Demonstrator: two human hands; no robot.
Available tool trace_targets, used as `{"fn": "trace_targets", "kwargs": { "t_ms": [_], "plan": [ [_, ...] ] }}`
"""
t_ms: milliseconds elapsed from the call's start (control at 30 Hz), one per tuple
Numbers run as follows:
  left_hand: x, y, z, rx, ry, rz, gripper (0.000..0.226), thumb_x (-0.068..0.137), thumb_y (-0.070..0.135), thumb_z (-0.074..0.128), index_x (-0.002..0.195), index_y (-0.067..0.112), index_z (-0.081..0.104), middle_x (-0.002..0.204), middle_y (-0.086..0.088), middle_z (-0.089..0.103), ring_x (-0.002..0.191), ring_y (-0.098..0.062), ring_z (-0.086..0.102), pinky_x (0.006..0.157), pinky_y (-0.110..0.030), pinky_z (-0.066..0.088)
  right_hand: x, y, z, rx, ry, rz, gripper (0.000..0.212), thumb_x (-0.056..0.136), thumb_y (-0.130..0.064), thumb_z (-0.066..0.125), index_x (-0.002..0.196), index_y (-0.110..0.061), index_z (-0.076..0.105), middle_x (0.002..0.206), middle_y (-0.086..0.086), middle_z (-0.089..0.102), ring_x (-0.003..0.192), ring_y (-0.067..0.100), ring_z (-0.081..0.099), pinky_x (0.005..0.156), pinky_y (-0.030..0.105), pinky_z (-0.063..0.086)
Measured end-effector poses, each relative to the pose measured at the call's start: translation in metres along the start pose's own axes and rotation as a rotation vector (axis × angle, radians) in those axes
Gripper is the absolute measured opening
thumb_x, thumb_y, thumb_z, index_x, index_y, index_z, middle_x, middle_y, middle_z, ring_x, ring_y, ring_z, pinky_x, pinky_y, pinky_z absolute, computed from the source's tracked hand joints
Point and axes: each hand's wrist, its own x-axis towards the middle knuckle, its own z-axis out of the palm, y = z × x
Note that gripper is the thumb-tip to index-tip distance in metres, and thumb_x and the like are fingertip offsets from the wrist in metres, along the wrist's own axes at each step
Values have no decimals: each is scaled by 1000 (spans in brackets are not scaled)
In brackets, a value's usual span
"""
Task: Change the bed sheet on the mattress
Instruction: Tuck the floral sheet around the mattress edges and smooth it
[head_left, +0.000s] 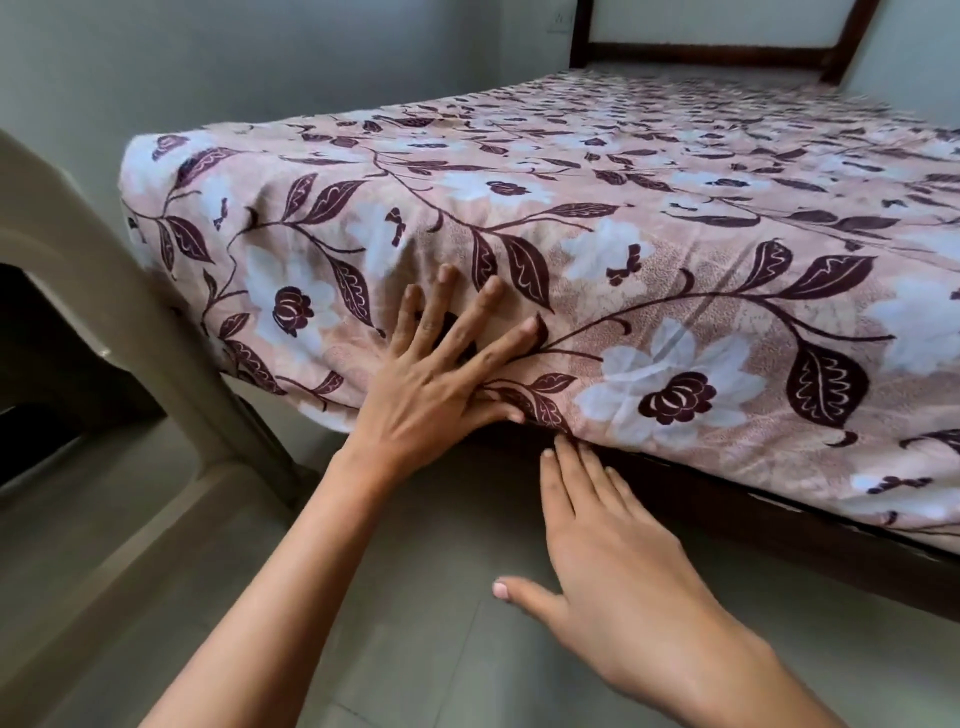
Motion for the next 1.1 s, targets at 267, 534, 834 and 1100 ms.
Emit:
{"fn": "trace_targets", "kwargs": {
  "t_ms": [267, 534, 834, 1100],
  "plan": [
    [-14, -45, -9, -32, 39, -272, 61, 101, 38, 30, 146, 36, -12, 151, 10, -25, 139, -25, -22, 116, -50, -3, 17, -28, -5, 63, 64, -90, 91, 93, -61, 31, 145, -7, -20, 154, 8, -24, 142, 17, -21, 113, 30, -13],
    [-19, -56, 7, -87, 10, -266, 76, 87, 70, 22, 146, 37, -13, 151, 11, -28, 139, -23, -24, 116, -46, -8, 51, -57, 0, 90, 169, -117, 89, 94, -57, 34, 146, -4, -15, 156, 10, -18, 143, 18, -16, 109, 26, -15],
    [-24, -72, 6, -177, 4, -164, 94, 80, 67, 50, 147, 36, -8, 156, 2, -18, 140, -28, -18, 115, -53, -1, 81, -60, 24, 6, 422, 25, 80, 71, -62, 55, 118, 3, 61, 115, 15, 63, 106, 27, 63, 91, 37, 48],
    [5, -56, -1, -177, 161, -338, 75, 82, 18, 64, 144, 19, 22, 151, -23, 22, 138, -48, 6, 111, -63, 7, 150, -58, -18, 122, 111, 21, 55, 90, -58, 38, 128, -20, 48, 128, 9, 56, 114, 29, 55, 86, 33, 44]
  ]
}}
